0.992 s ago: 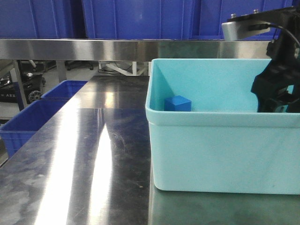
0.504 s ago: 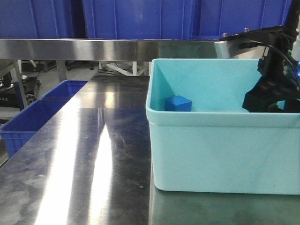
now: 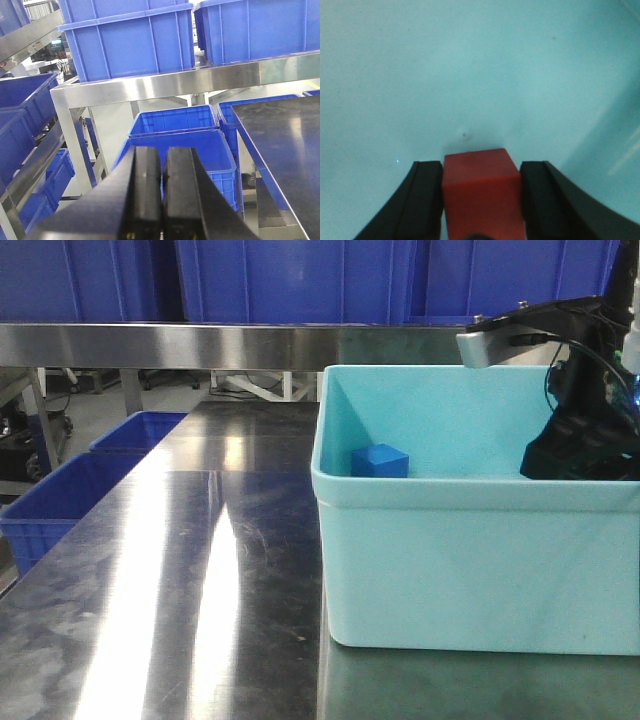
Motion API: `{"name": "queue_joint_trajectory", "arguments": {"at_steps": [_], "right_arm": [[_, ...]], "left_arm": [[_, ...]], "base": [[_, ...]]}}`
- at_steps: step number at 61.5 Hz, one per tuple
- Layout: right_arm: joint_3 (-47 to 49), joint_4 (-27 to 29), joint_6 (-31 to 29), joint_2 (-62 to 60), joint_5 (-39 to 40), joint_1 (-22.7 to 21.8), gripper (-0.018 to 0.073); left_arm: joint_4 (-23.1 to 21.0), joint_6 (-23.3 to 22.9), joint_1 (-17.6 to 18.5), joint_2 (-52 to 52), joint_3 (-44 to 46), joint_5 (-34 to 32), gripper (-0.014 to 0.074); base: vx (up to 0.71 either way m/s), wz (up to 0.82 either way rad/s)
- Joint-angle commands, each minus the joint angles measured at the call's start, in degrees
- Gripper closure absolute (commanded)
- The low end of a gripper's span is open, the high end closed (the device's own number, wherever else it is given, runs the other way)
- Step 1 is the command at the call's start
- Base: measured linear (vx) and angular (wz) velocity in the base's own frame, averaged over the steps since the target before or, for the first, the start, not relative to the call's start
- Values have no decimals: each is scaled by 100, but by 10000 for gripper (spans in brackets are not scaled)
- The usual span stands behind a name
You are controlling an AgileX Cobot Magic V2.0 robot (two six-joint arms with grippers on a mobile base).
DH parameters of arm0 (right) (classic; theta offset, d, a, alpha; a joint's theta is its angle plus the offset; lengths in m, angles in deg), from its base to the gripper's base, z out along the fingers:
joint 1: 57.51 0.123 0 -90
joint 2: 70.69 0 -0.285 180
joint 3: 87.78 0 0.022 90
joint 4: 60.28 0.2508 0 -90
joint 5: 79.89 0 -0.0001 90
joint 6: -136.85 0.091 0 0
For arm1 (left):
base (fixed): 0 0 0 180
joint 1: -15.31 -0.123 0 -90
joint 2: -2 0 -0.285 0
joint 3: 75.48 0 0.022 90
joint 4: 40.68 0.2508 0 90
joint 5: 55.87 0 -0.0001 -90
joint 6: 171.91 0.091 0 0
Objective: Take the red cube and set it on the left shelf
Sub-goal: 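Close the right gripper on the red cube and lift it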
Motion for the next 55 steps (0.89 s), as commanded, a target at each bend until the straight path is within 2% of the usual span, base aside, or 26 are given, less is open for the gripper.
{"name": "queue_joint_trajectory", "arguments": {"at_steps": [1, 19, 33, 43, 55], "right_arm": [[127, -119, -52, -204, 210, 1, 344], [303, -119, -52, -404, 399, 1, 513], [699, -119, -35, -1370, 1027, 1, 509], [647, -113, -35, -2170, 1523, 1, 509], [392, -103, -35, -3169, 1650, 1, 509]], "left_arm": [[-27, 3, 31, -40, -126, -521, 491], [-27, 3, 31, -40, -126, -521, 491], [-27, 3, 31, -40, -126, -521, 491], [-27, 3, 31, -40, -126, -521, 491], [-27, 3, 31, -40, -126, -521, 491]], "base": [[0, 0], [0, 0], [0, 0], [0, 0], [-1, -9]]}}
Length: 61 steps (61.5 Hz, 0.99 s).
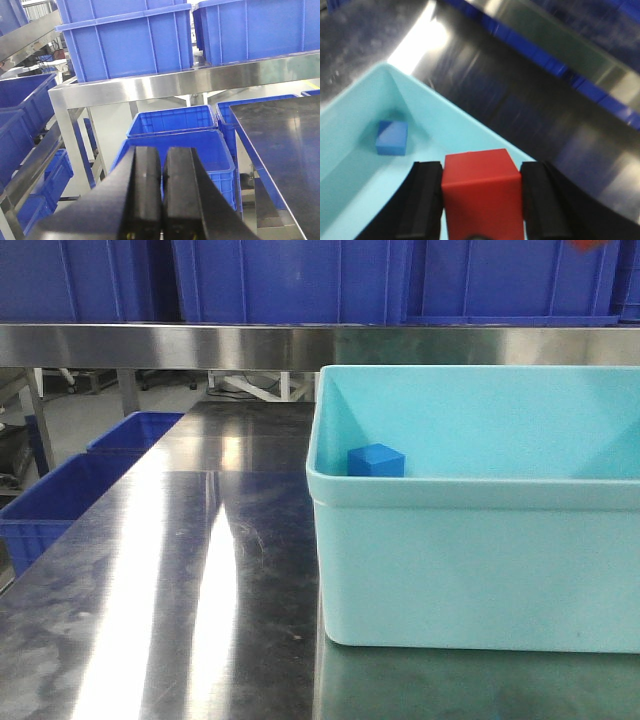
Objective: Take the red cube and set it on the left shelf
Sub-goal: 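Close the right gripper on the red cube and lift it, then hold the red cube in the right gripper while turning away from the table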
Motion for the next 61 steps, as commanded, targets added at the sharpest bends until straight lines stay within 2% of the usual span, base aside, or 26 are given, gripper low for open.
{"name": "queue_joint_trajectory", "arguments": {"at_steps": [1, 12, 29, 61], "right_arm": [[-5, -55, -35, -569, 451, 1, 509], [-742, 161, -35, -1350, 657, 1, 509], [-1838, 177, -35, -2208, 1218, -3, 510], [-1926, 177, -35, -2289, 1147, -3, 510]], "left_arm": [[-27, 3, 31, -40, -126, -521, 491], [-27, 3, 31, -40, -126, -521, 491], [-27, 3, 31, -40, -126, -521, 491], [-27, 3, 31, -40, -126, -521, 491]], "base": [[0, 0], [0, 0], [0, 0], [-1, -4]]}}
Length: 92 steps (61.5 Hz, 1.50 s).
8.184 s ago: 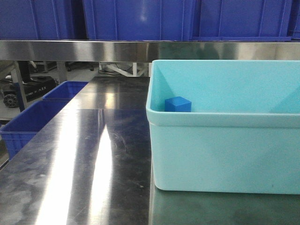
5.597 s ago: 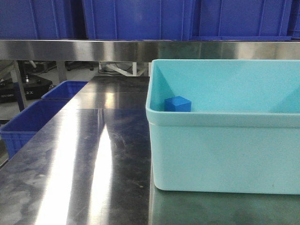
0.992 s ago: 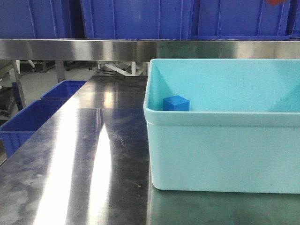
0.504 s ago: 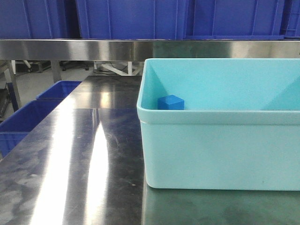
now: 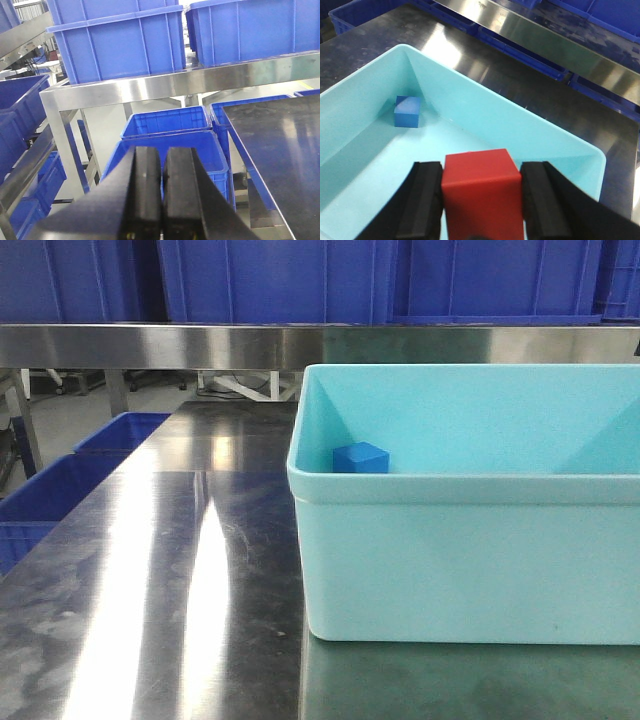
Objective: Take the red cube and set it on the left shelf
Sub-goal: 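Hold the red cube in the right gripper while turning away from the table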
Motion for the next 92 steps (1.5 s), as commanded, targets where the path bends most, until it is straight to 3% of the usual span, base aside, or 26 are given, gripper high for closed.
{"name": "queue_joint_trajectory", "arguments": {"at_steps": [1, 92], "right_arm": [[172, -18, -35, -45, 456, -3, 510], [172, -18, -35, -45, 456, -3, 510]], "left_arm": [[-27, 3, 31, -40, -126, -521, 491], [-27, 3, 31, -40, -126, -521, 491]], "base": [[0, 0], [-1, 4]]}}
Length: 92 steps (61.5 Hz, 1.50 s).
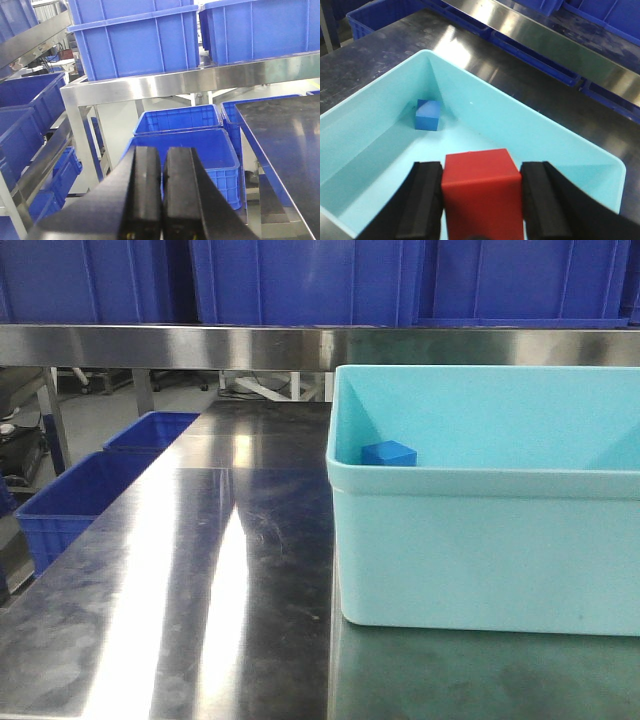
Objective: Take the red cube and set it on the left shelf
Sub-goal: 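Hold the red cube in the right gripper while turning away from the table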
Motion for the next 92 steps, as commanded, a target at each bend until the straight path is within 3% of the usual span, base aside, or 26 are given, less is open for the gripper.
{"name": "queue_joint_trajectory", "arguments": {"at_steps": [1, 29, 92], "right_arm": [[172, -18, -35, -45, 462, -3, 510], [172, -18, -35, -45, 462, -3, 510], [172, -18, -35, -45, 469, -3, 510]], "left_arm": [[-27, 3, 31, -40, -126, -521, 491], [-27, 3, 31, -40, -126, -521, 491], [-27, 3, 31, -40, -126, -521, 491]], "base": [[-8, -41], [-8, 12], [-13, 37]]}}
